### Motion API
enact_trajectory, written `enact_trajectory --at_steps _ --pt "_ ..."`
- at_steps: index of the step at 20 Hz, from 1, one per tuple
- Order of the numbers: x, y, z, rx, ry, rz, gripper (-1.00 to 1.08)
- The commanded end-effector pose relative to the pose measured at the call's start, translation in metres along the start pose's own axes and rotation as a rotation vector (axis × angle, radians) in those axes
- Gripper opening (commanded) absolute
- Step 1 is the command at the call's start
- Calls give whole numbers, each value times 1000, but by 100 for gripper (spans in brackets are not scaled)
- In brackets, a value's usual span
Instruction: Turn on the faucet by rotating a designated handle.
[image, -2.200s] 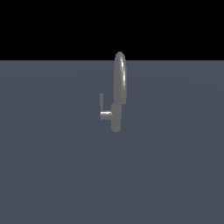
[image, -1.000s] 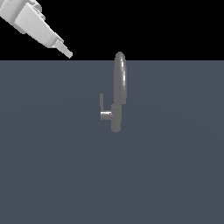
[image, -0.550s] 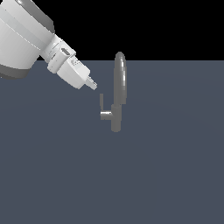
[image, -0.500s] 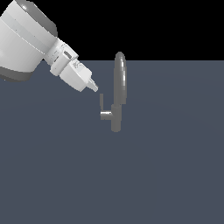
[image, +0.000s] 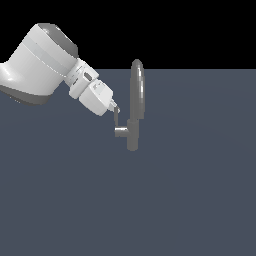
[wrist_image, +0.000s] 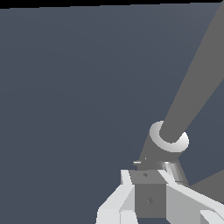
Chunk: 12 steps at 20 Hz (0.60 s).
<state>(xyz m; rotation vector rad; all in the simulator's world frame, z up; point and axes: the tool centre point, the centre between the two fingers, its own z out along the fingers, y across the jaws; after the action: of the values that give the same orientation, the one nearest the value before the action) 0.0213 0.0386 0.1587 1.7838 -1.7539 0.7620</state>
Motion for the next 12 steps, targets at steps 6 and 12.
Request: enact_trajectory --at_steps 6,12 --pt "3 15 -3 0 0 0 -100" --pt "6 34 -6 0 -1 0 -100"
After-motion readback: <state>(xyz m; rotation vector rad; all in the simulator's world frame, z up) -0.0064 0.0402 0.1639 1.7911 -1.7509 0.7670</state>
